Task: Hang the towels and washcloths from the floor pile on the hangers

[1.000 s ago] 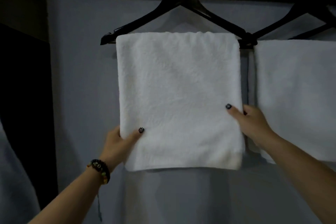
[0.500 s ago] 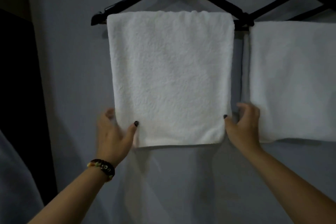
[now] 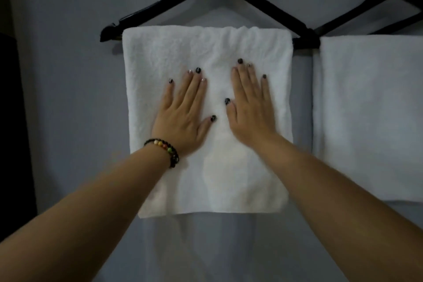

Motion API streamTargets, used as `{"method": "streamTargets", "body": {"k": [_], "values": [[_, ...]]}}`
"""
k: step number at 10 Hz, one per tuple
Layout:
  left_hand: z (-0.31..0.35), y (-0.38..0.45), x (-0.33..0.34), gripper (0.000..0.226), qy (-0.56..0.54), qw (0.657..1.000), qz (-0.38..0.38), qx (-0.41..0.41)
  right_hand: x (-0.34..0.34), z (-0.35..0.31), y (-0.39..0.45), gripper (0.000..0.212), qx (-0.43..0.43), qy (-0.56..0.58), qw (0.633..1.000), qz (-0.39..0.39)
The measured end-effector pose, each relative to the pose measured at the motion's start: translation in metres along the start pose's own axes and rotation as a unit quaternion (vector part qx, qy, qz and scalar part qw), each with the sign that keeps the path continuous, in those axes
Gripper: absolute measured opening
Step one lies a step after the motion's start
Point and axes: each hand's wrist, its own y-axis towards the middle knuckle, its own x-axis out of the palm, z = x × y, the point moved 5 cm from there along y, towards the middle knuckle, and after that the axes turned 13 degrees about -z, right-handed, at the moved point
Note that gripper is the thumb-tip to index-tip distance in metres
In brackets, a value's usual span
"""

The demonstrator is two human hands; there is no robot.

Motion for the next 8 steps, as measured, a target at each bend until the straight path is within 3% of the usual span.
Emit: {"method": "streamTargets", "body": {"k": [2,4,6,8], "values": [[0.016,-0.027,0.025,0.081,-0.043,0.998,0.043,-0.035,0.029,0.005,-0.044,0.067,0.011,-0.002,1.0,0.007],[0.037,-0.065,0.049,0.08,-0.071,0.997,0.002,-0.032,0.05,-0.002,-0.096,0.07,0.016,0.004,0.999,-0.046],[0.064,-0.133,0.068,0.075,-0.115,0.987,-0.104,-0.039,0.054,-0.002,-0.156,0.072,0.011,0.027,0.984,-0.173],[0.075,-0.151,0.01,0.075,-0.214,0.963,-0.139,-0.082,-0.01,0.003,-0.186,0.077,0.005,0.085,0.951,-0.299]]}}
